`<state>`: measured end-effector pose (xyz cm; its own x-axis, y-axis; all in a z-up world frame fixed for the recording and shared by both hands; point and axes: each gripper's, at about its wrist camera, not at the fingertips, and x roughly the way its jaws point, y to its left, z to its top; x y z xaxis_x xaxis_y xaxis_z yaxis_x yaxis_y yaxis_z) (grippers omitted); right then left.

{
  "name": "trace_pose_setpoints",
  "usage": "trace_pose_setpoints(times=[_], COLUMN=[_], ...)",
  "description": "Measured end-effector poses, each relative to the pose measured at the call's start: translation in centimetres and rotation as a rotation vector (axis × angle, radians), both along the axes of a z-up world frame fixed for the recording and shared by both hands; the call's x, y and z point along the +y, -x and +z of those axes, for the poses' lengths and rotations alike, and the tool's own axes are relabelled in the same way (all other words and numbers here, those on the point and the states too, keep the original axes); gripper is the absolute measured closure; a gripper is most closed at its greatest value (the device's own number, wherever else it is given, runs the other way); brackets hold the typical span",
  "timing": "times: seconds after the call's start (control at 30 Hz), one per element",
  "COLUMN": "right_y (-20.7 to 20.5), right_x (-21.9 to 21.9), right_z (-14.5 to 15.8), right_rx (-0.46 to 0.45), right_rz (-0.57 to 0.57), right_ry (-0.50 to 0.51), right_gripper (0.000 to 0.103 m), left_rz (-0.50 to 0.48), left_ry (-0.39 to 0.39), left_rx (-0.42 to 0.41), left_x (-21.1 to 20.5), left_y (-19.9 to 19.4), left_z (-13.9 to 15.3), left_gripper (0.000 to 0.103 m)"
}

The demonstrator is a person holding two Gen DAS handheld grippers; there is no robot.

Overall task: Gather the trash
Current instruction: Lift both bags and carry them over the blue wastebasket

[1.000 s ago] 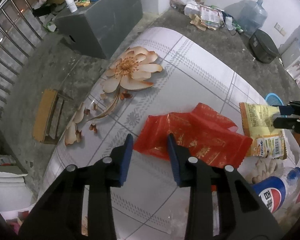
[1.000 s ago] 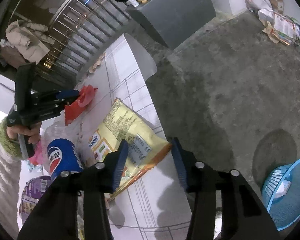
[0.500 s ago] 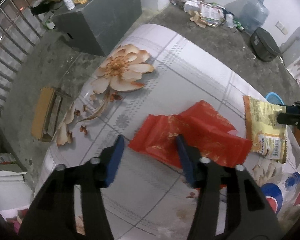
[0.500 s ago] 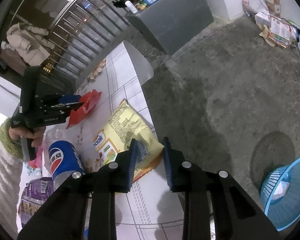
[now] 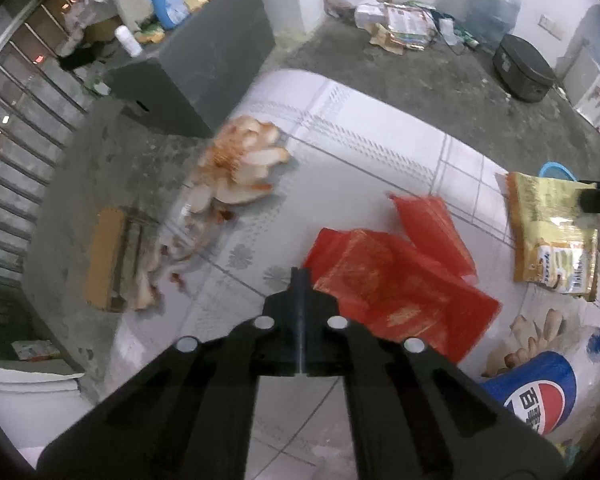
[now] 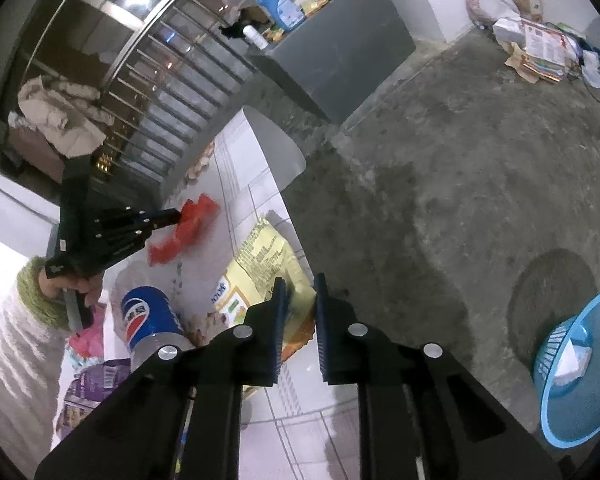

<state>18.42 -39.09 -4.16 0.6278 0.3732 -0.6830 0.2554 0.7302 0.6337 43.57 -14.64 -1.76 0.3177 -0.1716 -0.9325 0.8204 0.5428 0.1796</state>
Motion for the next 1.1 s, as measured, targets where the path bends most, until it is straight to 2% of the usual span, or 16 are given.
trace_pose_setpoints(times=[0.33, 0.47, 0.6, 0.63, 0.7, 0.73, 0.9, 1.0, 1.1], right_y=[4.3, 6.2, 6.9, 6.9, 6.5, 6.4, 4.7, 3.7, 3.0], right_x=[-1.5, -1.8, -1.8, -1.8, -1.6, -1.5, -0.9, -0.5, -0.3], right_z=[1.9, 2.5, 2.8, 2.8, 2.8, 2.8, 2.2, 1.5, 0.9], right_rx=[-0.057, -0.079, -0.09, -0.092, -0.094, -0.095, -0.088, -0.076, -0.065], right_rz=[-0.074, -0.096, -0.099, -0.096, -0.085, -0.08, -0.052, -0.04, -0.031], right_ry=[-0.021, -0.033, -0.046, -0.047, -0.049, -0.049, -0.054, -0.062, -0.065], right_gripper=[0.091, 0.092, 0.092, 0.092, 0.092, 0.092, 0.092, 0.092, 0.092], left_rz=[-0.02, -0.029, 0.05, 0.109, 0.171, 0.197, 0.243, 0.238, 0.214], left_ry=[0.058, 0.081, 0.119, 0.14, 0.169, 0.186, 0.165, 0.169, 0.177], left_rx=[-0.057, -0.049, 0.037, 0.091, 0.129, 0.151, 0.267, 0.348, 0.384], left_x=[0.1, 0.1, 0.5, 0.8, 1.3, 1.5, 1.2, 0.9, 0.8], left_y=[2.7, 3.9, 3.2, 2.4, 1.6, 1.1, -1.1, -2.1, -2.4], left_z=[4.2, 5.6, 5.9, 5.7, 5.2, 4.8, 1.5, -0.4, -1.3], left_gripper=[0.103, 0.103, 0.101, 0.095, 0.06, 0.058, 0.055, 0.055, 0.056])
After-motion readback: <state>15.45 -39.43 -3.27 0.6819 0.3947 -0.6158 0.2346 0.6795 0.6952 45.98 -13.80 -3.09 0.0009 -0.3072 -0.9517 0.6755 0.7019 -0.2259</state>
